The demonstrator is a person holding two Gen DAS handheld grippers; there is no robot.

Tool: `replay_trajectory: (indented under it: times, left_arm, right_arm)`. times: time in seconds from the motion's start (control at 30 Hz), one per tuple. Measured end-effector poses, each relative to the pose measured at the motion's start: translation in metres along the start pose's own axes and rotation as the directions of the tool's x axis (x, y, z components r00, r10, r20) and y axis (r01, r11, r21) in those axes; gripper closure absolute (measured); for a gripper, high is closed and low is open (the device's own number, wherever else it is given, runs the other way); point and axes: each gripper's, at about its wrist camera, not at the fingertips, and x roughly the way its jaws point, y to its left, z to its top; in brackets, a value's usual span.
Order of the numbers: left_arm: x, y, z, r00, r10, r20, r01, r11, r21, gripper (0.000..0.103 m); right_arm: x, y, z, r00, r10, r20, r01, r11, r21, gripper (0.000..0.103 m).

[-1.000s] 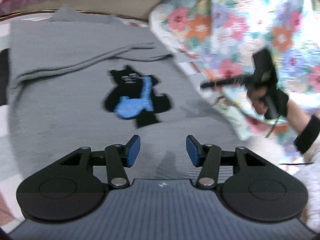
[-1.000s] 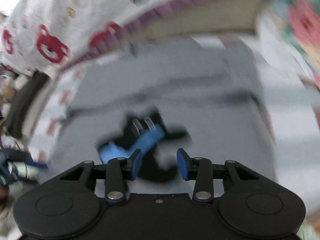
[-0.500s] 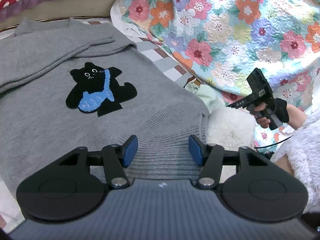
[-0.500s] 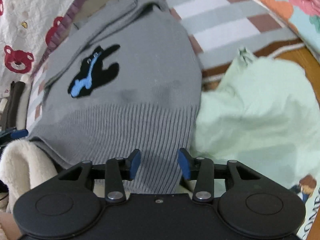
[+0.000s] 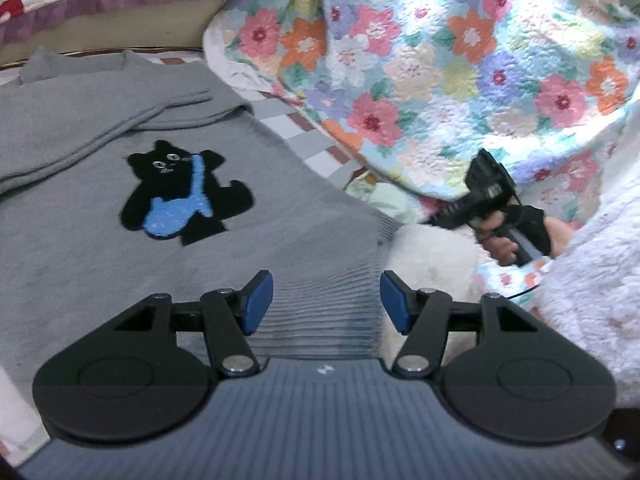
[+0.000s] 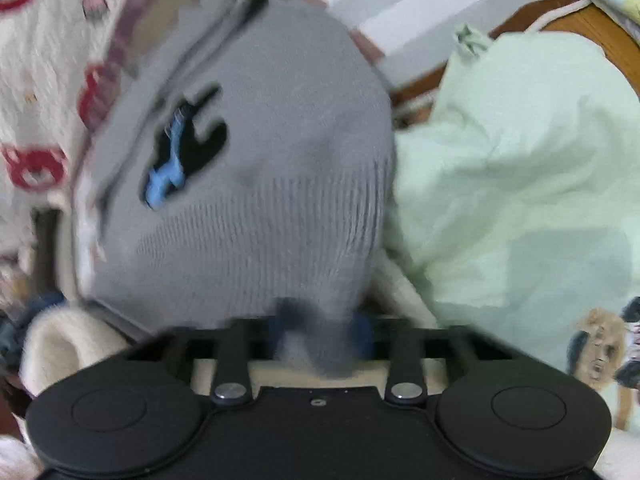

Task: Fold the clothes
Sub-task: 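Grasp the ribbed hem with the right tool while the left tool pinches the hem too, then lift the hem with both tools and fold it over toward the collar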

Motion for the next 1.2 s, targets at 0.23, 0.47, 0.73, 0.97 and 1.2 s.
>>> replay_trajectory:
  times: [0.23, 0.47, 0.73, 0.97, 1.2]
  left_arm:
    - [0.012, -0.012, -0.006, 0.998, 0.018, -0.059, -0.014, 0.998, 0.065, 0.037]
    - [0.013, -0.005, -0.012, 0.993, 0.084, -0.080, -0.078, 0.994, 0.075, 0.041]
    - [0.018, -0.017, -0.009, 0.995, 0.099, -0.021, -0.095, 0.987, 0.133, 0.079]
    - [0.017, 0.017, -0.011, 0.986, 0.165, -0.019, -0.165, 0.986, -0.005, 0.092]
    - [0.041, -0.012, -0.017, 0.942, 0.332, -0.052, -0.314, 0.924, 0.219, 0.075]
  right_arm:
    - [-0.013, 0.030, 0.021, 0.985, 0.116, 0.131, -0.108, 0.992, -0.071, 0.090]
    - [-0.024, 0.054, 0.040, 0.952, 0.189, 0.240, -0.154, 0.976, -0.157, 0.090]
    - [-0.025, 0.043, 0.072, 0.892, 0.200, 0.405, -0.118, 0.969, -0.218, 0.090]
    - [-0.007, 0.065, 0.094, 0.862, 0.279, 0.423, -0.155, 0.940, -0.304, 0.090]
    - [-0.002, 0.088, 0.115, 0.876, 0.246, 0.415, -0.082, 0.923, -0.375, 0.090]
